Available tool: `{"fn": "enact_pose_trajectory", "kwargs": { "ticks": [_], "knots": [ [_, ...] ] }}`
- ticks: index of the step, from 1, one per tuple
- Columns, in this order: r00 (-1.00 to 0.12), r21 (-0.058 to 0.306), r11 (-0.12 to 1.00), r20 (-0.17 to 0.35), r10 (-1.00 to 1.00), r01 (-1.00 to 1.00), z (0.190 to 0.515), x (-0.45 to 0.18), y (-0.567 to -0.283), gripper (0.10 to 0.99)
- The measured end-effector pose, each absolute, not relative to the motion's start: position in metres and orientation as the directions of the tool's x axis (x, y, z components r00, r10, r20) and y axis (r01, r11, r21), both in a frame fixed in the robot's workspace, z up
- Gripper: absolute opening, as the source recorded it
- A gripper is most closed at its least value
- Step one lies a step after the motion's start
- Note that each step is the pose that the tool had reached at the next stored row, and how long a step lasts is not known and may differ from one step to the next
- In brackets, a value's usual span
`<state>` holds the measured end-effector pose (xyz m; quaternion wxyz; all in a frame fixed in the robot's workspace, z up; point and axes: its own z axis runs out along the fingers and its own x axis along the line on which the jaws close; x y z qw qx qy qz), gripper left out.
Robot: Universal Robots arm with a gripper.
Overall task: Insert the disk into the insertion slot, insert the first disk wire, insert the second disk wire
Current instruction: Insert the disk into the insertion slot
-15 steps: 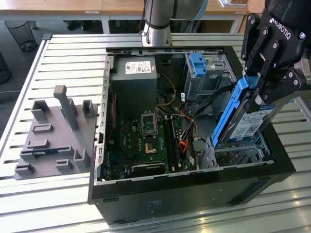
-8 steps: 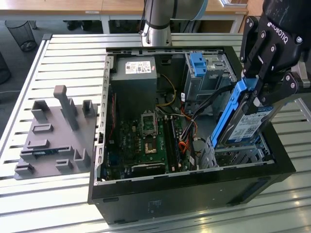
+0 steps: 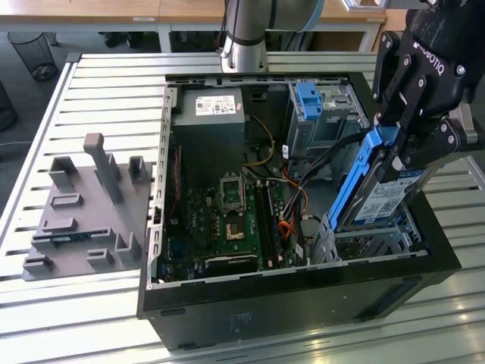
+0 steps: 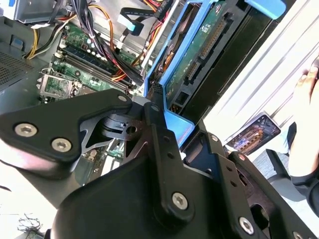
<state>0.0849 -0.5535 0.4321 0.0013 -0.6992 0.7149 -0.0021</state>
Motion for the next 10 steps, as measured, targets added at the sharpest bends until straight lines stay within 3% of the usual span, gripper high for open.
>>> {"fn": "enact_pose_trajectory", "kwargs": {
  "ticks": [10],
  "knots": [
    [-0.022,-0.005,0.022,0.001,-1.0,-1.0,0.4221,0.0849,-0.5533,0.365]
  ]
}}
